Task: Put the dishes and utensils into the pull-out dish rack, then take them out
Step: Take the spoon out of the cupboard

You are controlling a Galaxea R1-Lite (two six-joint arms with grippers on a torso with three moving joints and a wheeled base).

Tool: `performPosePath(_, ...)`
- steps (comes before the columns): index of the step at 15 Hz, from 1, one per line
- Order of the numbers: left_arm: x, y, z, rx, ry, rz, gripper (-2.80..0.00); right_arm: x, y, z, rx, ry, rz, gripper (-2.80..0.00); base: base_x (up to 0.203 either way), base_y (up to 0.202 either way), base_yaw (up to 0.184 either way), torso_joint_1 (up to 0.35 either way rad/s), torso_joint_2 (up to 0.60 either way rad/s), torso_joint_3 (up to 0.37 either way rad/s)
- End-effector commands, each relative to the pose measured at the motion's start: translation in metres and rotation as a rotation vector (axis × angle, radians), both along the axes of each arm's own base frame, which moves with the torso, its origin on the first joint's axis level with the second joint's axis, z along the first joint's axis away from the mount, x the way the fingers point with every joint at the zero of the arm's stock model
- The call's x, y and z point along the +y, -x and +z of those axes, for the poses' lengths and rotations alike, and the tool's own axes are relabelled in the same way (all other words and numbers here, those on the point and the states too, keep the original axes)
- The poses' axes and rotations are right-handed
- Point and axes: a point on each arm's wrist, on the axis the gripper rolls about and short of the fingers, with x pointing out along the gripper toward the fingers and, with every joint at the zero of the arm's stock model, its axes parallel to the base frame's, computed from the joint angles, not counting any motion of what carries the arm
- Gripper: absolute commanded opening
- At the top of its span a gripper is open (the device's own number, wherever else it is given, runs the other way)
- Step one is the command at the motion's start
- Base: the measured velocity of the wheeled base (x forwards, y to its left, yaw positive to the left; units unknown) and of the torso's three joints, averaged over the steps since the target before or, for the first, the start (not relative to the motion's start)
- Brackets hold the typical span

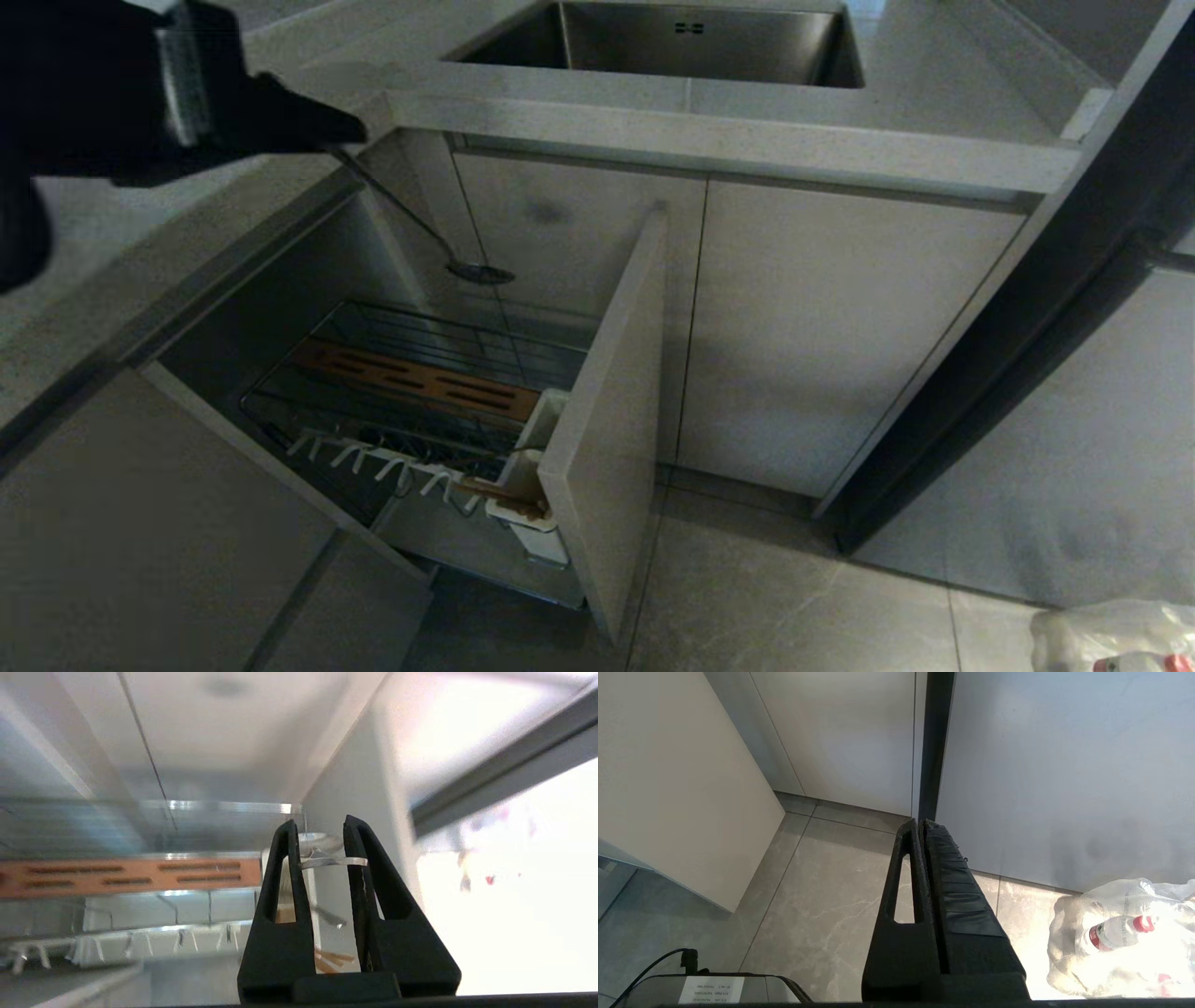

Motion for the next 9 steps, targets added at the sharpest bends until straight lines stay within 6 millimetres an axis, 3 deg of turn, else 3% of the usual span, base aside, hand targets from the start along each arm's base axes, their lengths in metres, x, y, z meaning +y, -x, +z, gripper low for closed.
performPosePath(1, 0.032, 0.048, 0.018, -0.124, 0.066, 0.041, -2.80, 0.000, 0.000, 0.000, 0.000, 0.000, 0.001, -2.80, 0.000, 0.000, 0.000, 0.000, 0.00, 0.000)
performPosePath(5, 0.070, 0.096, 0.025, -0.247, 0.099, 0.221, -2.80, 0.000, 0.000, 0.000, 0.000, 0.000, 0.000, -2.80, 0.000, 0.000, 0.000, 0.000, 0.00, 0.000)
performPosePath(9, 0.086, 0.139, 0.030, -0.370, 0.113, 0.386, -2.80, 0.000, 0.000, 0.000, 0.000, 0.000, 0.001, -2.80, 0.000, 0.000, 0.000, 0.000, 0.00, 0.000)
